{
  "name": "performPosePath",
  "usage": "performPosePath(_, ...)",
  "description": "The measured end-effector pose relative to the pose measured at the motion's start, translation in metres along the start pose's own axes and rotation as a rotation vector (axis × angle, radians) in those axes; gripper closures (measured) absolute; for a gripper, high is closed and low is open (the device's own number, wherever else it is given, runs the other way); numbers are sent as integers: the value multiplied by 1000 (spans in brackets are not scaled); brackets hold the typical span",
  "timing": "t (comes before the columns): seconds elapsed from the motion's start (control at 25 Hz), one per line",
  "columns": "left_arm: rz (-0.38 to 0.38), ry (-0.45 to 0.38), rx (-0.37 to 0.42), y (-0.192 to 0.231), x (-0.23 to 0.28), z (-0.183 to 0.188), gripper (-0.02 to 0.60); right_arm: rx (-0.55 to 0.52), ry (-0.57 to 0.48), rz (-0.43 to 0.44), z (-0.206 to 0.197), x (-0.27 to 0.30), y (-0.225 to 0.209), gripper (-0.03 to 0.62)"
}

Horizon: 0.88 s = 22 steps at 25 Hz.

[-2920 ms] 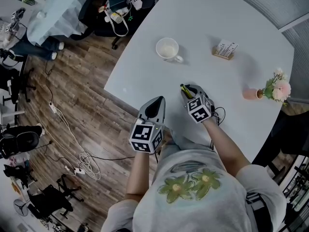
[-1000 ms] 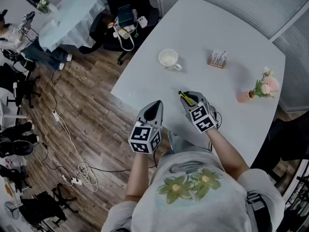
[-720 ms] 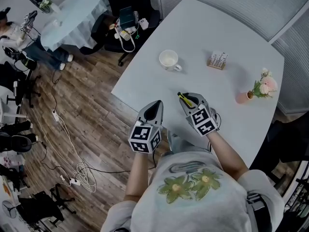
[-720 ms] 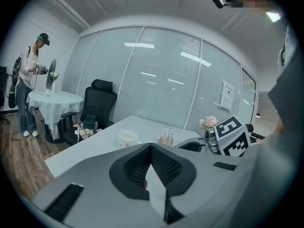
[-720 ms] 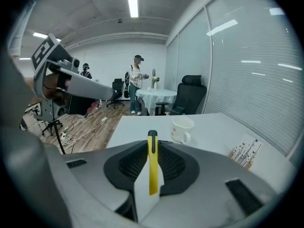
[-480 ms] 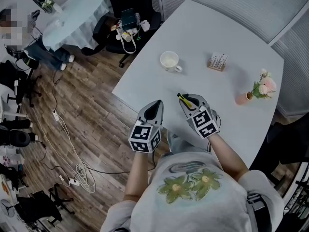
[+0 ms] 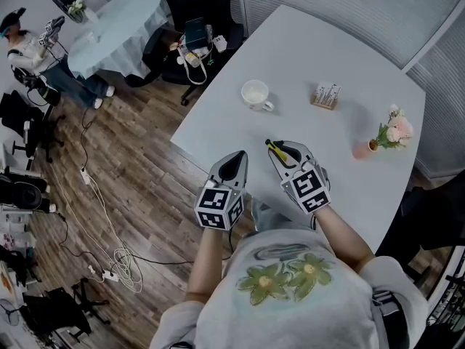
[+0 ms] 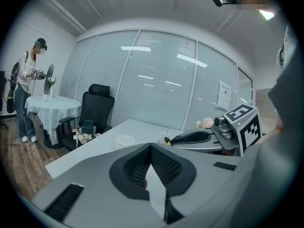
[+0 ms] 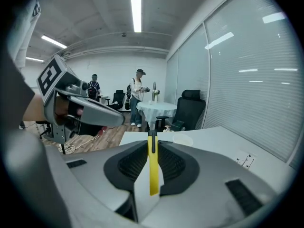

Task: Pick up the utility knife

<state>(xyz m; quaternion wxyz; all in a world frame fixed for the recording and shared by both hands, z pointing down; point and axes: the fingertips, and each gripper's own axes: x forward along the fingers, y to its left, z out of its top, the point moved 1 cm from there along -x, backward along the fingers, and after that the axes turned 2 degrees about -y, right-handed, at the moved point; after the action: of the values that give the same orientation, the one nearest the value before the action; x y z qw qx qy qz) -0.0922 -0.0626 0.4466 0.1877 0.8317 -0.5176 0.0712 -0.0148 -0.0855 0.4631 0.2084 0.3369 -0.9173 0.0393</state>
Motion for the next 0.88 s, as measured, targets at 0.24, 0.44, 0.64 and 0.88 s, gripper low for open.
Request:
performPosePath(0.24, -6, -7, 7, -8, -1, -1, 580, -11, -50, -10, 15, -12, 2, 523)
performPosePath(0.44, -10, -8, 10, -12, -1, 3, 580, -17, -72, -10, 26, -18, 2, 523)
performPosePath(0.64, -10, -10, 12, -15, -5, 2, 580, -19, -93, -10, 33, -25, 8, 523)
performPosePath(0.88, -6, -16, 13, -19, -11, 2, 581, -19, -115, -10, 41, -34, 12, 524)
